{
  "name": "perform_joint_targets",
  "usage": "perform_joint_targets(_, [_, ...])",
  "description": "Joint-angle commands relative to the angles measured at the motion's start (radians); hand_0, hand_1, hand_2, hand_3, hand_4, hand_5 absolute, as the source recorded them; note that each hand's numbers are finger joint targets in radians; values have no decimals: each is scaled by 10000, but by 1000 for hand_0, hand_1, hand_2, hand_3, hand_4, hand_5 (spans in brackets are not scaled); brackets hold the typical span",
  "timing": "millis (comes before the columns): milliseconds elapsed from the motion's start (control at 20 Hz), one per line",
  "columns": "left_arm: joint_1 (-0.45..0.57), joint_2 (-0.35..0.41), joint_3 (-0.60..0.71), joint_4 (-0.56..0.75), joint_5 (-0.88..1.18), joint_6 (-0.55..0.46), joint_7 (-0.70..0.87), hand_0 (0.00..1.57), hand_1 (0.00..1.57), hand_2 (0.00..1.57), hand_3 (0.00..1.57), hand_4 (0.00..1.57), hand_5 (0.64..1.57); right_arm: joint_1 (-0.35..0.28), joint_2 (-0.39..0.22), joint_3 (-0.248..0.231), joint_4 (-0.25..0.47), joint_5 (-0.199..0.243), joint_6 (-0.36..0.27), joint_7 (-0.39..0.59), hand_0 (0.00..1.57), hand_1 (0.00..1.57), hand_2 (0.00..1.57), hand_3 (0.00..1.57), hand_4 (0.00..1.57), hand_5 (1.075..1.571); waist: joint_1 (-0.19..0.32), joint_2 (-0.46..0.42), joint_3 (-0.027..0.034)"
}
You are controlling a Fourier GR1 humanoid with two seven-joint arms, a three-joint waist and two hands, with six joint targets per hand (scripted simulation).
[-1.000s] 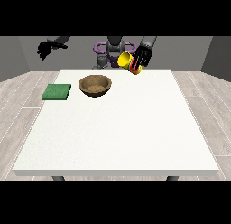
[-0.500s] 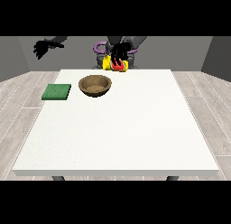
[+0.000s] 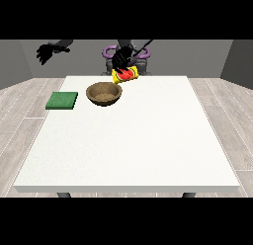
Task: Pick the cup and pour the ball into the bowl, then pick the bowl and place it on the pad
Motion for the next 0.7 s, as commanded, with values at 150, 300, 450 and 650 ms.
perform_joint_targets(150, [-57,-37,-380,39,-1222,-749,-351,1446,1446,1571,1571,1529,1129,-47,-71,2,-98,-88,140,-2,0,0,0,0,0,1570,-20,148,-16])
perform_joint_targets(300, [146,-17,-35,-189,-1006,-857,-987,1447,1447,1571,1571,1532,1135,-422,689,408,-514,-221,-774,1714,0,0,0,0,0,1568,114,-582,-23])
perform_joint_targets(450, [405,-33,2703,-1337,1696,826,-11,1499,1499,1571,1571,1571,1092,-47,458,82,-70,-82,-798,1031,0,0,0,0,225,1565,1013,-286,-92])
perform_joint_targets(650, [1603,11,4794,-2101,3895,2455,114,1236,1236,1543,1425,1513,1196,428,681,26,-267,-94,-994,892,0,0,0,0,225,1565,1219,-99,-139])
